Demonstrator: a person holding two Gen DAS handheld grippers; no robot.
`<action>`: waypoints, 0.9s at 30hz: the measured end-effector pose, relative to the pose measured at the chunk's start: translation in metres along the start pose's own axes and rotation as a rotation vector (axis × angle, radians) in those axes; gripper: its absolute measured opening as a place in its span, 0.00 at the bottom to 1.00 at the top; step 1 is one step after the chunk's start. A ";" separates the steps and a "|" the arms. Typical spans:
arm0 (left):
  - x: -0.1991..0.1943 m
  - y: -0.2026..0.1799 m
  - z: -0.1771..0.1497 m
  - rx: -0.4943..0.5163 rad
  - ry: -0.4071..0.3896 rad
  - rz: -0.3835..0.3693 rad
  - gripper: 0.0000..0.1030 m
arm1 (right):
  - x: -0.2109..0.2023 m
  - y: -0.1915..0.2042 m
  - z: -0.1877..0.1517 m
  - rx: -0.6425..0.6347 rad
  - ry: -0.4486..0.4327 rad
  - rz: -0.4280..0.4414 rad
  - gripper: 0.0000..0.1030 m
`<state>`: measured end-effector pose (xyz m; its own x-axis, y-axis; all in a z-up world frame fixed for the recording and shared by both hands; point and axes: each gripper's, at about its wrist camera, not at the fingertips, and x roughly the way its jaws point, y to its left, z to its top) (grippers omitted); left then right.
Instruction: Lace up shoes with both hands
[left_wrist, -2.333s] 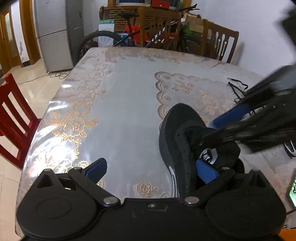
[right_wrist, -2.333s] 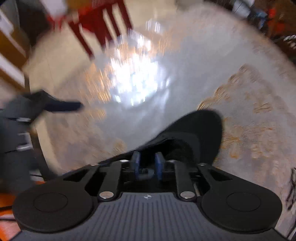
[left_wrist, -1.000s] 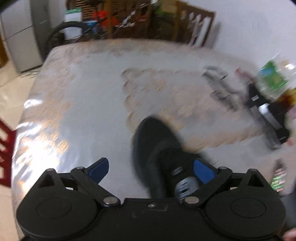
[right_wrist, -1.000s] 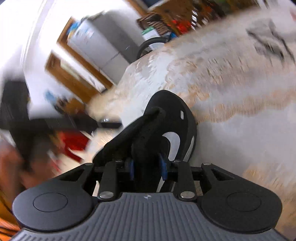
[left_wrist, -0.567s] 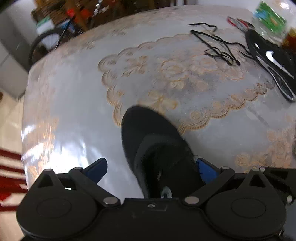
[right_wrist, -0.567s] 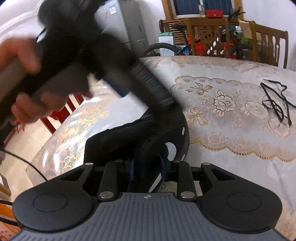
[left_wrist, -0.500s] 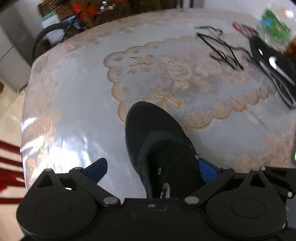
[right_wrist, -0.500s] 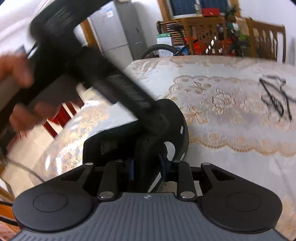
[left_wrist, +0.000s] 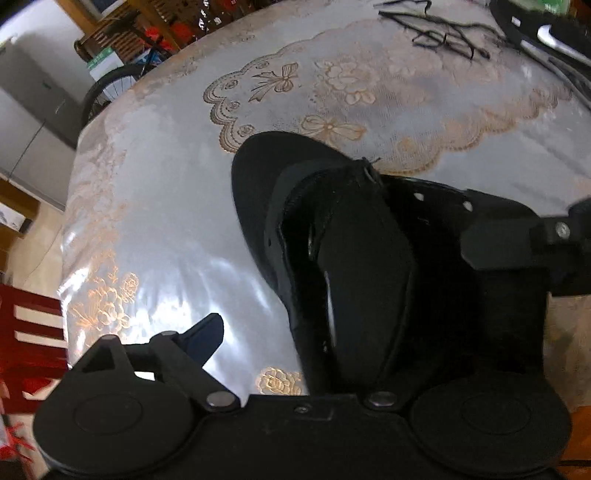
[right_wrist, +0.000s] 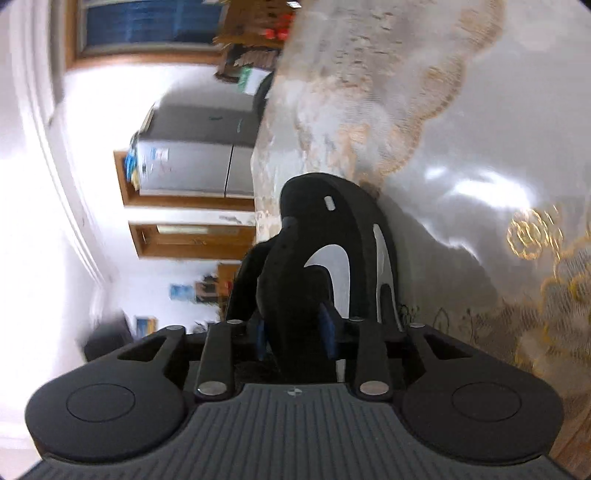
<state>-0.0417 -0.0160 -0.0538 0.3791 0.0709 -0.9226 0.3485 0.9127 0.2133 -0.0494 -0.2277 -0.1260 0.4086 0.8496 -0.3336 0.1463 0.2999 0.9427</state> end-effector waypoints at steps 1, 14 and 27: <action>-0.006 0.005 -0.004 -0.034 -0.014 -0.050 0.88 | -0.002 0.007 -0.001 -0.025 0.000 -0.022 0.36; -0.094 0.056 -0.059 -0.229 -0.273 -0.213 0.93 | 0.033 0.174 -0.040 -0.726 -0.038 -0.263 0.28; -0.082 0.103 -0.099 -0.501 -0.322 -0.268 0.93 | 0.200 0.158 -0.057 -0.870 0.308 -0.924 0.00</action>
<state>-0.1219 0.1122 0.0114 0.6000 -0.2379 -0.7638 0.0542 0.9647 -0.2579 0.0045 0.0142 -0.0435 0.2324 0.2088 -0.9499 -0.4140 0.9050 0.0976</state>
